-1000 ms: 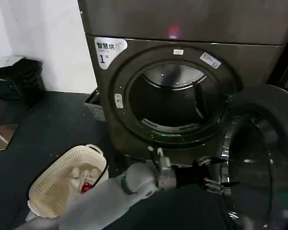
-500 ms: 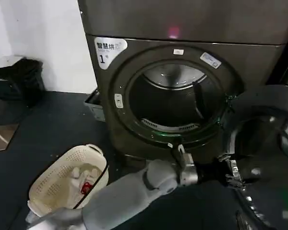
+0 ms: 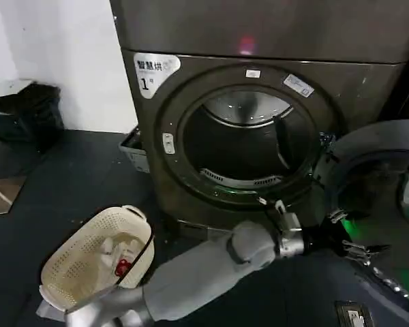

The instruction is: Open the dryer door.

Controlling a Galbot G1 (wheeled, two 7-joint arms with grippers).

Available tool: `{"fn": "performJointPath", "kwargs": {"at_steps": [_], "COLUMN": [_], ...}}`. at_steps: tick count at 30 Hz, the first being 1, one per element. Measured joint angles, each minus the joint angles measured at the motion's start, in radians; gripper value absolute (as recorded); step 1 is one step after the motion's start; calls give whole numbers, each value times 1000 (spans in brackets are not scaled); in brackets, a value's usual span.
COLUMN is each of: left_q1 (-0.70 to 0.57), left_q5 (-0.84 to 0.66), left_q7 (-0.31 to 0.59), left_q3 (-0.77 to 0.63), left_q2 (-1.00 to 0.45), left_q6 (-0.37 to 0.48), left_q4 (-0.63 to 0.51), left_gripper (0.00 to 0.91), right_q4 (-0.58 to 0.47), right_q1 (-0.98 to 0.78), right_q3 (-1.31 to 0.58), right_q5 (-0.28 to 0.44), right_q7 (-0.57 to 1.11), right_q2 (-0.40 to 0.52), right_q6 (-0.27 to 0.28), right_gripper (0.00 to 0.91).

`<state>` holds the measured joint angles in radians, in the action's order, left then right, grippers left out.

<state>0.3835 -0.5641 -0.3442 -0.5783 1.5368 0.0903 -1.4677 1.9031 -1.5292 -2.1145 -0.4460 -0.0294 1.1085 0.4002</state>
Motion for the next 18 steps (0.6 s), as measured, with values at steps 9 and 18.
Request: {"fn": "performJointPath", "kwargs": {"at_steps": [9,18], "left_q1": [-16,-21], "left_q5": [22,39], "left_q7": [15,35], "left_q3": [0,2], "left_q2": [50,73], "left_q6": [-17,-26], "left_q4": [46,71], "left_gripper": [907,907], "right_q4": [4,18], "right_q1": [-13,-16], "right_q3": [-13,-14], "right_q5": [0,0], "right_q7": [-1,-5], "right_q2": [1,6], "right_q6": [-7,-10], "right_gripper": [907,907]}}
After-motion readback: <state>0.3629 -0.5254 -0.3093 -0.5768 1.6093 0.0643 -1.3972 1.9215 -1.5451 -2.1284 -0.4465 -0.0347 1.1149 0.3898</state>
